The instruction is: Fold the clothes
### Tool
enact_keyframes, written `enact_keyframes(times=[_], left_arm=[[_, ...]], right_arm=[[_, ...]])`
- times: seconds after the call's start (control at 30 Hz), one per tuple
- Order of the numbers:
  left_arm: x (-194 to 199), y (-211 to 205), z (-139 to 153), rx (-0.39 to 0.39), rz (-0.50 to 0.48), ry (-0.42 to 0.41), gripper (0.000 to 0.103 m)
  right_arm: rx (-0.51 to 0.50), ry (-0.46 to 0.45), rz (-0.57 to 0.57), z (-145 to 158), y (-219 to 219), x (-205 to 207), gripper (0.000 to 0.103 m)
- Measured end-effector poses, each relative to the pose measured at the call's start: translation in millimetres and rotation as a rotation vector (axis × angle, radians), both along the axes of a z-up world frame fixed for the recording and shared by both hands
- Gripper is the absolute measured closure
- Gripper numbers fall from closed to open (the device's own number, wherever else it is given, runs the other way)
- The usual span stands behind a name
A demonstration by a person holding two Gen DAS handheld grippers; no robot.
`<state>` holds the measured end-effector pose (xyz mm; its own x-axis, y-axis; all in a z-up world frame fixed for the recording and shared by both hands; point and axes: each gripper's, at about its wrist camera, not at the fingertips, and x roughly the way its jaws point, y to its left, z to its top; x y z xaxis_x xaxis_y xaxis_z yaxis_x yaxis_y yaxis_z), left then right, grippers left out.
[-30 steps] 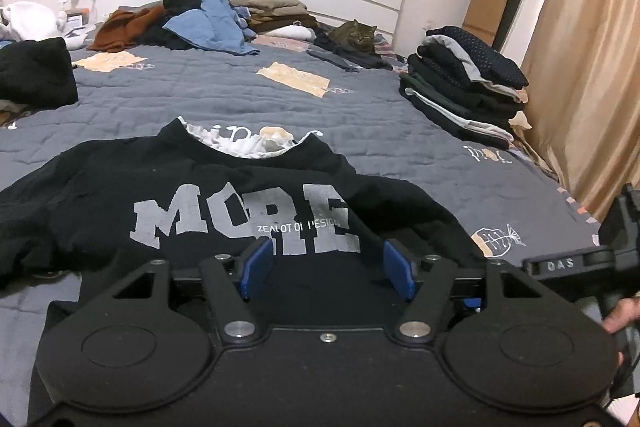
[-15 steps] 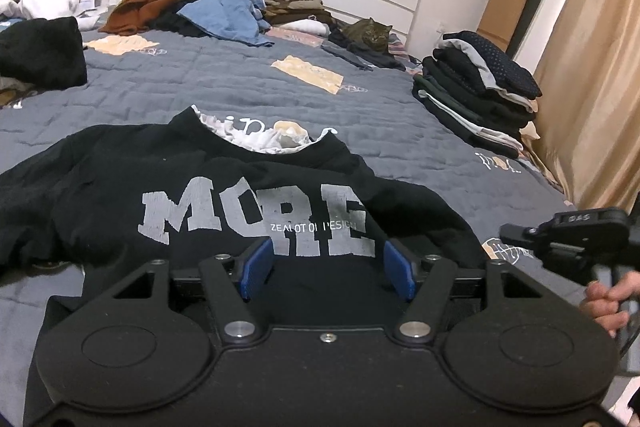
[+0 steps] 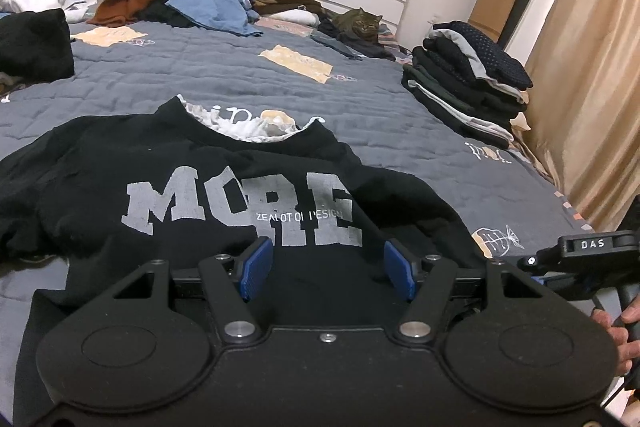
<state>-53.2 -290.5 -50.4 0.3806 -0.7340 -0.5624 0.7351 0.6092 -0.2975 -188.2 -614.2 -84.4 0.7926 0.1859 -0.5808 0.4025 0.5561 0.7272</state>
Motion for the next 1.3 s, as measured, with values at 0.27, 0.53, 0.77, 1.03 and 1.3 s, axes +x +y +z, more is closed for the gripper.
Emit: enact_keyframes(times=[0.27,0.53,0.77,1.03,1.3], left_arm=[[-1.7,-3.4,-1.6,0.009,-0.01,-0.001,0.042],[-3.5,-6.2,-3.6,0.014,-0.015,0.0,0.041],[-9.7,-9.7,-5.3,0.023,-0.037,-0.008,0.041],[-9.0,-9.7,-6.6,0.023,-0.033,-0.002,0.041],[-3.4,-7.5,-6.0,0.018,-0.021,0.011,0.041]], right_arm=[[0.109,0.015,0.036,-11.4,12.9,1.5,0.063],[0.144,0.032,0.001,-21.7,14.8,5.9,0.063],[0.191,0.005,-0.137,-37.8,7.7,5.4,0.063],[0.073,-0.084,-0.233,-25.4,1.6,3.1,0.102],[0.092,-0.097,-0.291,-16.1,-20.2,-6.7,0.099]])
